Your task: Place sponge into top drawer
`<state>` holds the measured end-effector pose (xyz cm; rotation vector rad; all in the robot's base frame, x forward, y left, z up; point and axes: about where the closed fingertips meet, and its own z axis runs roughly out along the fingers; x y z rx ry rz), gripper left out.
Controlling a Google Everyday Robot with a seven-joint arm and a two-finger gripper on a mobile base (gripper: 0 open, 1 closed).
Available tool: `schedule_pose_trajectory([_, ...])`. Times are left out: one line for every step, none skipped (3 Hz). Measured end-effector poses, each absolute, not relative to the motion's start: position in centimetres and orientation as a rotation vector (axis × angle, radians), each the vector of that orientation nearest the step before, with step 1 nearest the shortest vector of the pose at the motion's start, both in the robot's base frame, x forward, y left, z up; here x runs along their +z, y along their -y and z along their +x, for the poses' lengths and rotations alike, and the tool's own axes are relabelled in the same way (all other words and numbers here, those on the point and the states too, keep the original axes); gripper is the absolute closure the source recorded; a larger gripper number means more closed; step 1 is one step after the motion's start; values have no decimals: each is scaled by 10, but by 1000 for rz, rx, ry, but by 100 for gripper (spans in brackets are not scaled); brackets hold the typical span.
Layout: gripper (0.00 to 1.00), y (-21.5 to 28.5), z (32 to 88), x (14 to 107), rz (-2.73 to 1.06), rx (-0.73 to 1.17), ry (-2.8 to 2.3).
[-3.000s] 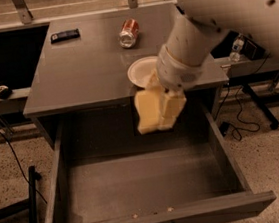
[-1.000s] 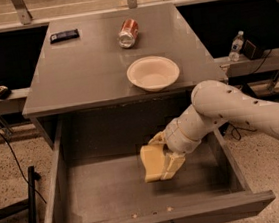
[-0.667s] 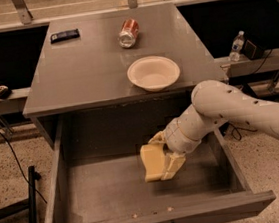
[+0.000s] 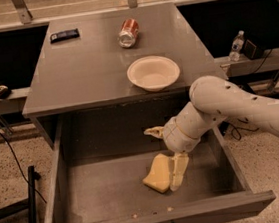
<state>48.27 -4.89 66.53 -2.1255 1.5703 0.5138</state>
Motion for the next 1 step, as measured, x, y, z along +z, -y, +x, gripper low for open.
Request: schedule_pose_trajectory([0, 63, 467, 709, -2114, 429, -1616])
